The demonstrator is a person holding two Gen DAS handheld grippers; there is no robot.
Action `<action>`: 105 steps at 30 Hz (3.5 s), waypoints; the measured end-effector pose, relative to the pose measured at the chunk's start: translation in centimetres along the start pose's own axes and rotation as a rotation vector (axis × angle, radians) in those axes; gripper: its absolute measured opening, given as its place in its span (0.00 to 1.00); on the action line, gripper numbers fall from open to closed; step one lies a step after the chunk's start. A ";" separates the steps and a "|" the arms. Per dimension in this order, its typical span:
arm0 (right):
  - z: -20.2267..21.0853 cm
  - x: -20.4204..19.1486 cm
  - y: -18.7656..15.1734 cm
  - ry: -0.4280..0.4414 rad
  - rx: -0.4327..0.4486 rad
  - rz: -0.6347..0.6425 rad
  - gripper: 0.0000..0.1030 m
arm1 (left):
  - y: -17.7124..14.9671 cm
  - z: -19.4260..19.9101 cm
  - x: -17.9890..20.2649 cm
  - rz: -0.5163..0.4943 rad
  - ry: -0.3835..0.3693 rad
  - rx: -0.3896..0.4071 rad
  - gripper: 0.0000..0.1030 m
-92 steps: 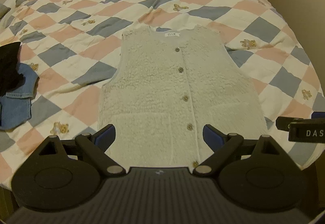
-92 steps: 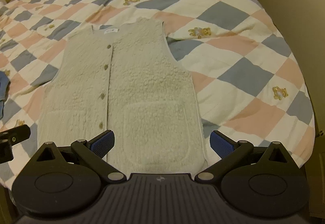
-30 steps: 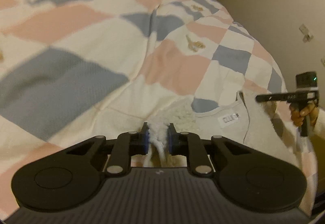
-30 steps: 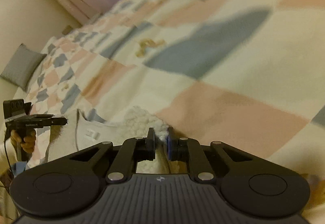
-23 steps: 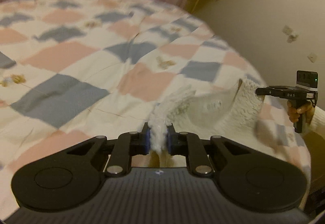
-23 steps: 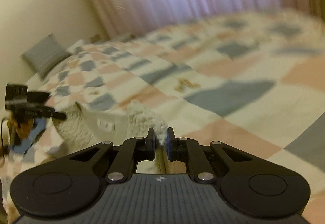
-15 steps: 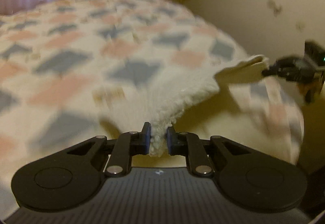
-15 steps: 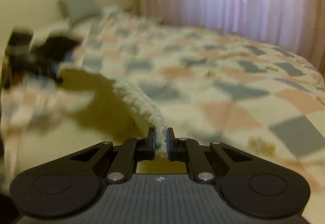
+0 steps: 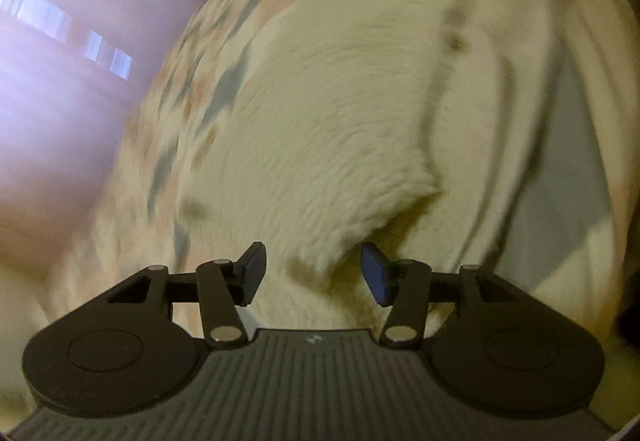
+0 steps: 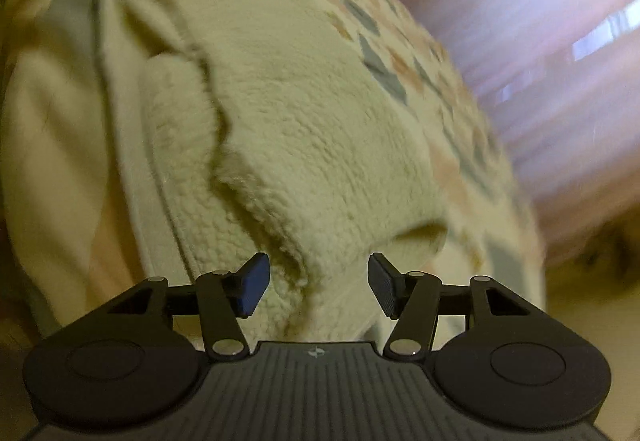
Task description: Fold clothes
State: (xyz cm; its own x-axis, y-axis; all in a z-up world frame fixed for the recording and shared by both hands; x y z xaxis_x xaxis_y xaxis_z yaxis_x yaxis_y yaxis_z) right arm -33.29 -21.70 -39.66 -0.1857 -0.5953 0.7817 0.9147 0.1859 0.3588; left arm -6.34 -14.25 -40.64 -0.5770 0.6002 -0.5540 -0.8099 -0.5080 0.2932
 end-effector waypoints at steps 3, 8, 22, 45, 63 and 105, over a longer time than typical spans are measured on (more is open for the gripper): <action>-0.4 -2.4 -0.1 -0.075 0.089 0.177 0.47 | -0.5 -1.3 1.8 -0.188 0.038 0.033 0.42; -1.1 -2.9 -0.4 -0.068 0.118 0.275 0.05 | -0.9 -1.1 1.6 -0.251 0.015 0.071 0.12; 3.3 -3.2 -0.7 0.044 0.090 0.200 0.05 | -1.6 2.6 4.6 -0.152 -0.072 0.041 0.12; -14.3 12.8 2.6 0.099 -0.137 -0.805 0.32 | -0.3 -6.2 -17.6 0.671 -0.022 0.189 0.18; -5.4 10.2 1.3 0.172 -0.207 -0.916 0.32 | -1.8 0.9 -11.7 0.863 -0.219 0.166 0.18; -1.4 5.1 1.8 0.262 -0.271 -1.059 0.35 | -13.3 0.0 -2.7 2.200 -0.285 0.505 0.60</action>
State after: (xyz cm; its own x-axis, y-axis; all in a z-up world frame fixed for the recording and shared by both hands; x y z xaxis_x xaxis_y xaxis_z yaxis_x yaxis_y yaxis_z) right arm -32.06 -25.46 -35.74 -0.8639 -0.5037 0.0058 0.3939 -0.6683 0.6310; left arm 5.98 -9.10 -43.07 -0.2801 -0.4134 0.8664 0.9584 -0.1728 0.2274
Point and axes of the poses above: each gripper's, at about its wrist camera, not at the fingertips, and z roughly against the way its jaws point, x to its right, y to its top, the point moved 2 cm from there along -z, roughly the way its jaws point, and after that the axes turned 12 degrees about -y, right-handed, at the moved point
